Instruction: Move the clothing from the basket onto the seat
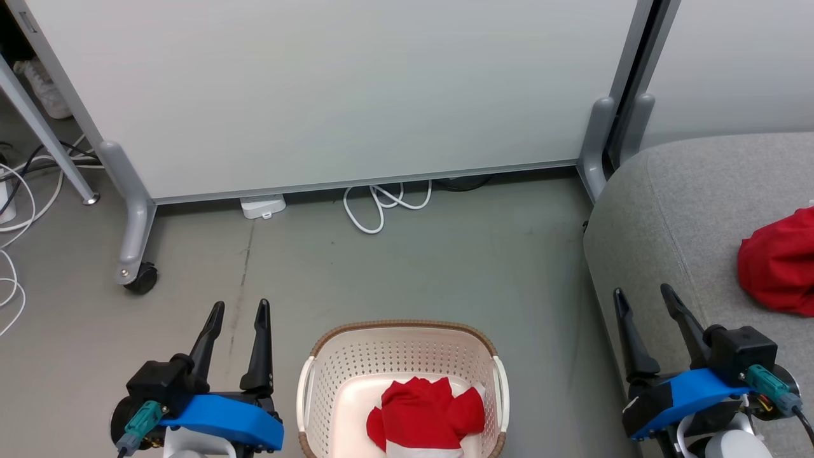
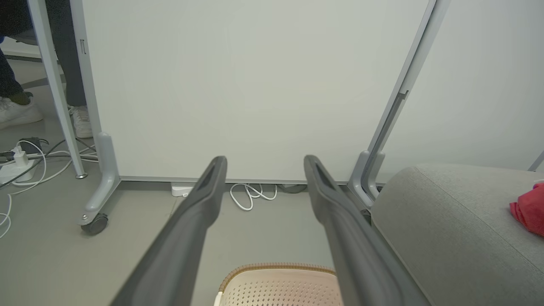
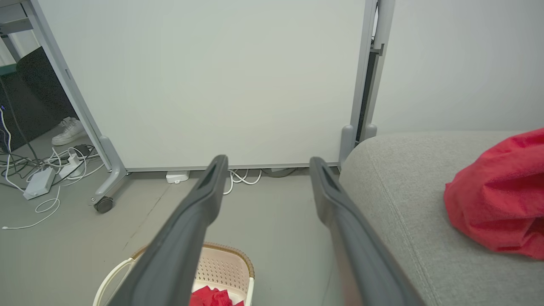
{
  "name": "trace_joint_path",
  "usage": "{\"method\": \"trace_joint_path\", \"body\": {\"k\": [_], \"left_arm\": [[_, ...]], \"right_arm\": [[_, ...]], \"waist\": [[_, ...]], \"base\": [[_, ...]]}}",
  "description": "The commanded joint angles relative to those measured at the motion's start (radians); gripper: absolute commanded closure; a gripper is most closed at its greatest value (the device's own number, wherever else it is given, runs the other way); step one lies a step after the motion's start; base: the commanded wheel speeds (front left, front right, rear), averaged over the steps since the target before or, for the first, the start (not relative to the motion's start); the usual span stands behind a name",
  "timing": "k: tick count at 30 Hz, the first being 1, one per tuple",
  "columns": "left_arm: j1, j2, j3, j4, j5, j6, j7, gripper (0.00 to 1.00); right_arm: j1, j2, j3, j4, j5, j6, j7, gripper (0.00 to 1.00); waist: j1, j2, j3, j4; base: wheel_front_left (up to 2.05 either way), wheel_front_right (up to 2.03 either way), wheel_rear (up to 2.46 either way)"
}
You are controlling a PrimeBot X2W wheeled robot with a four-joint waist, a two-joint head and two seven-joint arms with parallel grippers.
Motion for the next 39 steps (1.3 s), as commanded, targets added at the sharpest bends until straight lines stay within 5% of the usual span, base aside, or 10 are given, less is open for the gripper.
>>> {"method": "trace_joint_path", "body": {"k": [1,20,39], "left_arm": [[-0.001,0.003,-0.004,0.002,-0.005,-0.002,-0.005,0.00],[-0.044,0.012,-0.040,0.005,-0.015,-0.002,-0.005,0.00],[-0.434,0.099,-0.265,0.290,-0.005,-0.002,-0.005,0.00]], "right_arm": [[0.013,0.004,0.002,-0.005,0.010,0.000,0.001,0.00],[-0.046,0.004,0.006,-0.018,-0.004,0.000,0.002,0.00],[-0.294,0.004,0.099,-0.055,0.055,0.000,-0.055,0.00]], "waist": [[0.0001,-0.0001,0.002,-0.002],[0.0001,-0.0001,0.084,-0.048],[0.0001,-0.0001,0.588,-0.231]], "base": [[0.00,0.00,0.00],[0.00,0.00,0.00],[0.00,0.00,0.00]]}}
